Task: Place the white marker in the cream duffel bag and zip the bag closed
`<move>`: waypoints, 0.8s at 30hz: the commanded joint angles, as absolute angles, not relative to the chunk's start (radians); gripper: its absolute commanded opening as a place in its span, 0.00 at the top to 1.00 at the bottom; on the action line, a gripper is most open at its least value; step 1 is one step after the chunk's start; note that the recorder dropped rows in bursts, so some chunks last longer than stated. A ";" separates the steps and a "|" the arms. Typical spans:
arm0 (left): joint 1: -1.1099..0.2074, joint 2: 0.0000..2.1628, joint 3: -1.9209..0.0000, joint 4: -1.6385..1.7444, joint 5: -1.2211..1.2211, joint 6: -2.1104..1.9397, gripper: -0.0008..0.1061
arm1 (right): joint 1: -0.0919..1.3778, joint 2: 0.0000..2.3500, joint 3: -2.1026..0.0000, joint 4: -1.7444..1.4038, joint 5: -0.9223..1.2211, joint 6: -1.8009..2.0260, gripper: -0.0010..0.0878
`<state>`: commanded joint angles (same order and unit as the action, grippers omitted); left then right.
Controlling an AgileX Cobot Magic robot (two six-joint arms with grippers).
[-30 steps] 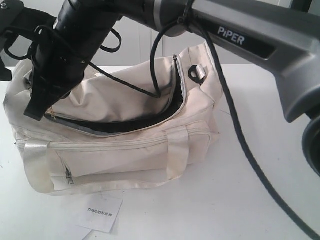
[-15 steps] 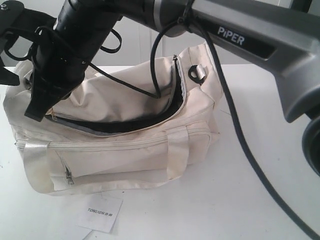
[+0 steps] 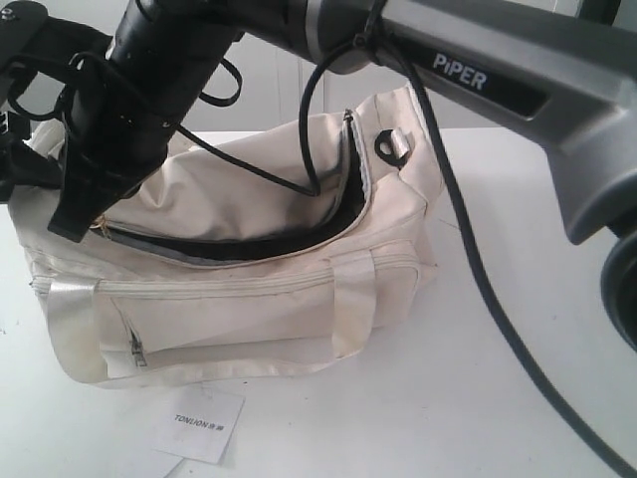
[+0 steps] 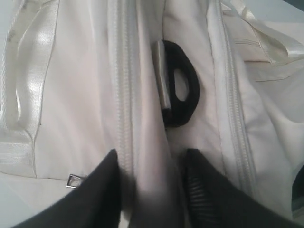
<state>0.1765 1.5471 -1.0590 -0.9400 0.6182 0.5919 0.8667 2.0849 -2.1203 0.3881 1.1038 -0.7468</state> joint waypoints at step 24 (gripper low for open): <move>0.176 1.547 -1.059 -0.949 0.615 0.613 0.99 | 0.867 2.085 -2.120 0.362 1.221 -0.728 0.99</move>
